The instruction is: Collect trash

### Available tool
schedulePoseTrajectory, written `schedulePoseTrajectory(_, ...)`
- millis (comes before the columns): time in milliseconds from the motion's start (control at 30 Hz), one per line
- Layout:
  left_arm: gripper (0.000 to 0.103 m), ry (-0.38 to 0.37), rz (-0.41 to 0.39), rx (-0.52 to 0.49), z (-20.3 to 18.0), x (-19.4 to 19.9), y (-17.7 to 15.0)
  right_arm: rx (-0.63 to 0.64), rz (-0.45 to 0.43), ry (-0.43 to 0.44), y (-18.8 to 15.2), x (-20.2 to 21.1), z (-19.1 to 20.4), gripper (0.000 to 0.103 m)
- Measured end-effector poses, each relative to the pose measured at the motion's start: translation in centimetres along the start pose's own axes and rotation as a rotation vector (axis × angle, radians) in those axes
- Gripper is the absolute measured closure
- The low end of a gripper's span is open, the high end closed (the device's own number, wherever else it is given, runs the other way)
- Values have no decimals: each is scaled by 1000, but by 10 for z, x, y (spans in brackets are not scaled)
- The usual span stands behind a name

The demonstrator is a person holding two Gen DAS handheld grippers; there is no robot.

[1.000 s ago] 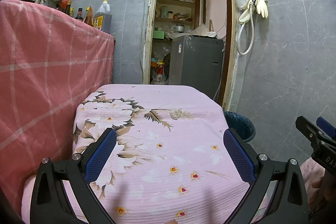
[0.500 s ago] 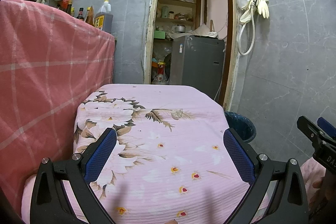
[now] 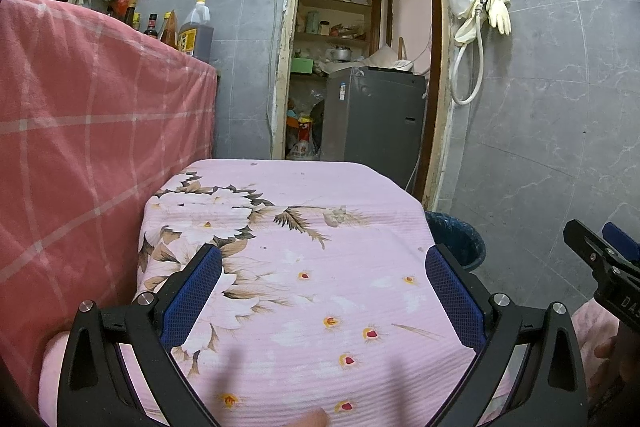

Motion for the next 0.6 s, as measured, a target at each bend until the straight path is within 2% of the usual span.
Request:
schedulePoseTrajectory(300,3,34,-5,0,0,-2,-3,0,0,0,0,0,0,0)
schedulePoseTrajectory(600,3,37,-3,-23,-4,-5,-4,0,0,0,0,0,1,0)
Point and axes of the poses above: each gripper's, at about its wrist camera, not at the fingertips, and x roughly against the way its jaws point, z to its left, y to its top, the point moved 1 cm from there along -x, roughly the way its jaws point, and after that the axes turned 1 degree about -y, right-handed, at the moved point
